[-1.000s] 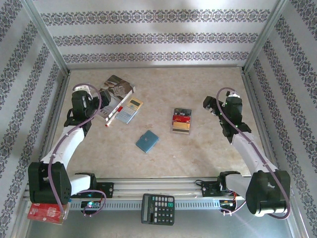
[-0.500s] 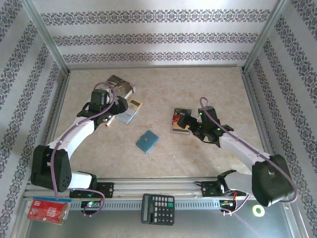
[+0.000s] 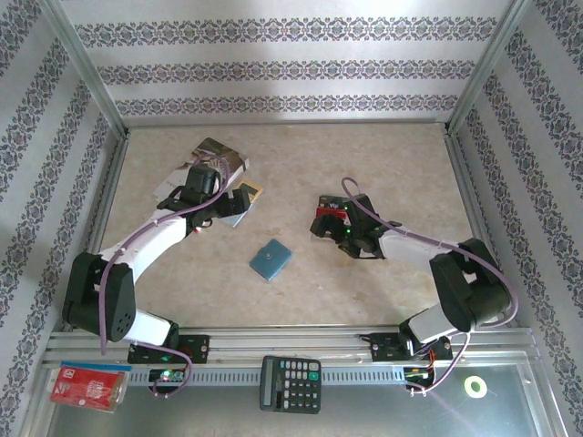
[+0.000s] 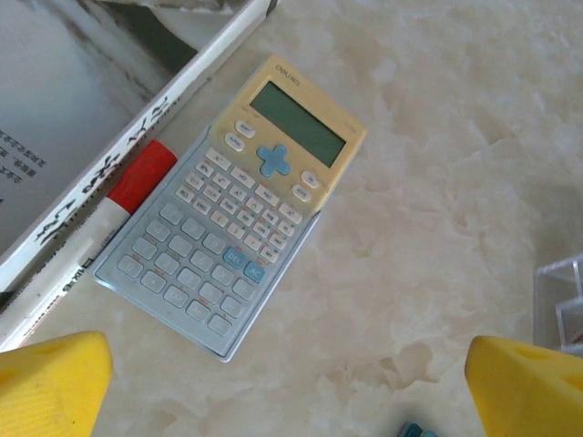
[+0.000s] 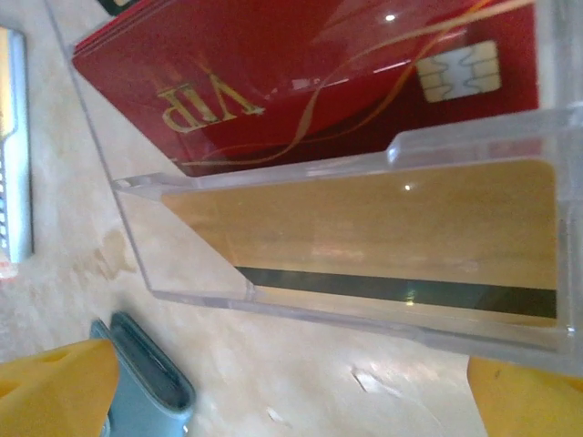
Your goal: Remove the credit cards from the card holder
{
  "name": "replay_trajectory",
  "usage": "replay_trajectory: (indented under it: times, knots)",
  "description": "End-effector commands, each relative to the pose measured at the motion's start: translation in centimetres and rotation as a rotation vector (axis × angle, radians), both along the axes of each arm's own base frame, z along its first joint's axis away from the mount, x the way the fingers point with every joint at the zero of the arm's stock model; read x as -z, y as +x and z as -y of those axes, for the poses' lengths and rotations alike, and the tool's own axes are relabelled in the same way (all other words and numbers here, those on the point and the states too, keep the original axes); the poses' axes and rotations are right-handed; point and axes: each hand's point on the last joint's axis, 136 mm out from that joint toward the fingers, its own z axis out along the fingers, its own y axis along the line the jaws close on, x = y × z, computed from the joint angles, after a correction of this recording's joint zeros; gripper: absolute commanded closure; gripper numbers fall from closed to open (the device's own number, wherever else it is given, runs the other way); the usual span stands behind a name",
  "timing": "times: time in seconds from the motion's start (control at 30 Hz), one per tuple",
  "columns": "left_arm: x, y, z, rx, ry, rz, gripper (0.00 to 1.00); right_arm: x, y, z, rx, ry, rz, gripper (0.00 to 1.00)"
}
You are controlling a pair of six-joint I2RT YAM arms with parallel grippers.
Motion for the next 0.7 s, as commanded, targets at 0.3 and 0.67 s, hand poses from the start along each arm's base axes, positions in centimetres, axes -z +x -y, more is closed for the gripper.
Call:
replay_trajectory:
  times: [0.3,0.67]
  knots:
    - [1.4,-1.4,1.8,0.043,-0.054,-0.065,0.05,-1.1,7.7,-2.8,-0.009,-0.034,0.155,0.03]
    - [4.0,-6.9,3.5,0.066,-0.113,-0.240,0.15,-2.4,2.5,-4.4,-0.258,-0.139,0.165,0.07]
